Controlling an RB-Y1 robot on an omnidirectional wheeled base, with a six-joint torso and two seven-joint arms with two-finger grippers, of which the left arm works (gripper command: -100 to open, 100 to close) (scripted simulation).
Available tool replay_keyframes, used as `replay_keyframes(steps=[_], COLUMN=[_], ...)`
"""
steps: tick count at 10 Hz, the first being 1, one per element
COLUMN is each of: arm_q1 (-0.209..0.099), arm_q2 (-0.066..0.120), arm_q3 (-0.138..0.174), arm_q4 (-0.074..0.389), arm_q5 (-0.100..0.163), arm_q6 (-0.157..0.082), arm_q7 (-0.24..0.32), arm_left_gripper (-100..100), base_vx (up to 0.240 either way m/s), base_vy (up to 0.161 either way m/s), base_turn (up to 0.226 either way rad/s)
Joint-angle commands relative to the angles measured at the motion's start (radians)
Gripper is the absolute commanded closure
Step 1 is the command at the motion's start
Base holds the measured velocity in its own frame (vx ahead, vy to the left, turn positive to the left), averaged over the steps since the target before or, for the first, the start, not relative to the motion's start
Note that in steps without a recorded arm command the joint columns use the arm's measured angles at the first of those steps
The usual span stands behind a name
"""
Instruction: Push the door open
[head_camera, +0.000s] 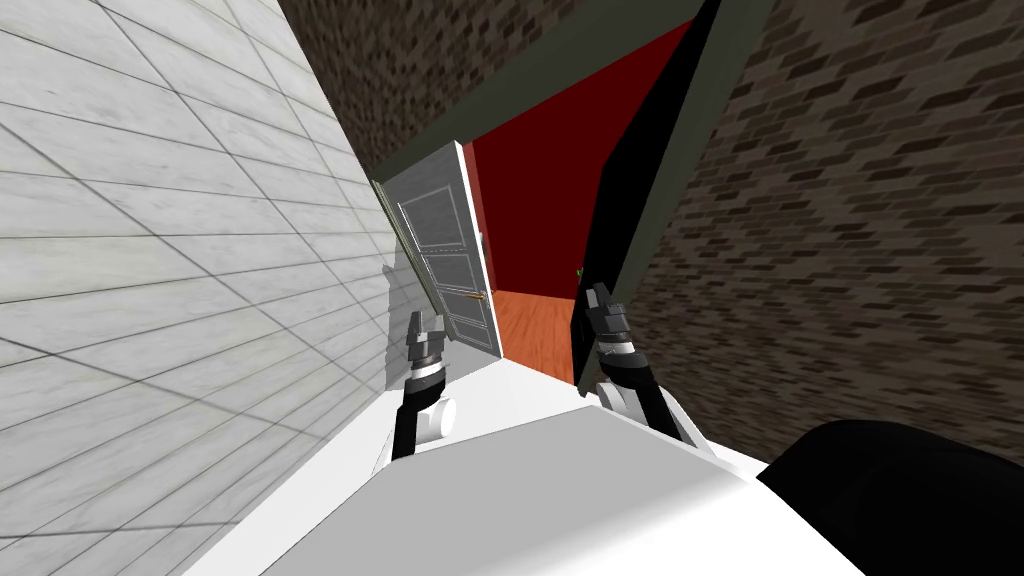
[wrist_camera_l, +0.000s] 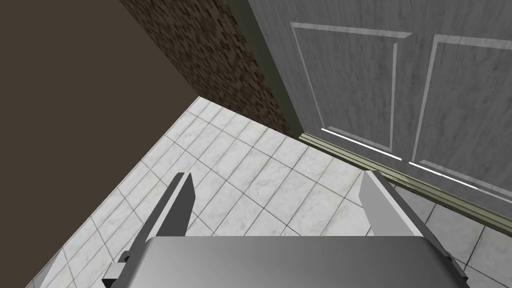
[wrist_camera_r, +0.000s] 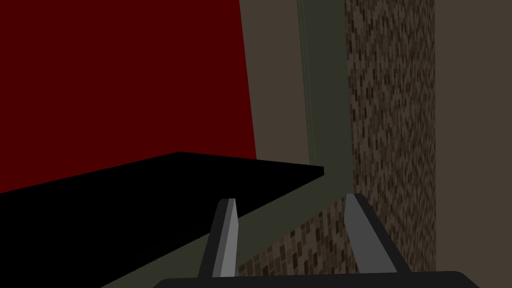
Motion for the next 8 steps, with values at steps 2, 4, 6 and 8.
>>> replay_keyframes(steps=[2, 4, 6, 8], arm_q1=[-0.042, -0.062, -0.102, -0.144], arm_q2=[0.011, 0.015, 0.021, 0.026], arm_q3=[-0.017, -0.023, -0.036, -0.049], arm_q4=[0.075, 0.109, 0.175, 0.238], arm_q5=[-0.015, -0.021, -0.033, -0.046], arm_q6=[0.015, 0.021, 0.031, 0.042], arm_q7=[0.023, 0.031, 0.049, 0.067], arm_left_gripper=[-100, -100, -100, -100], base_vx=[0.09, 0.075, 0.063, 0.086], base_vy=[0.098, 0.078, 0.065, 0.098], base_turn=[-0.009, -0.009, -0.006, -0.014])
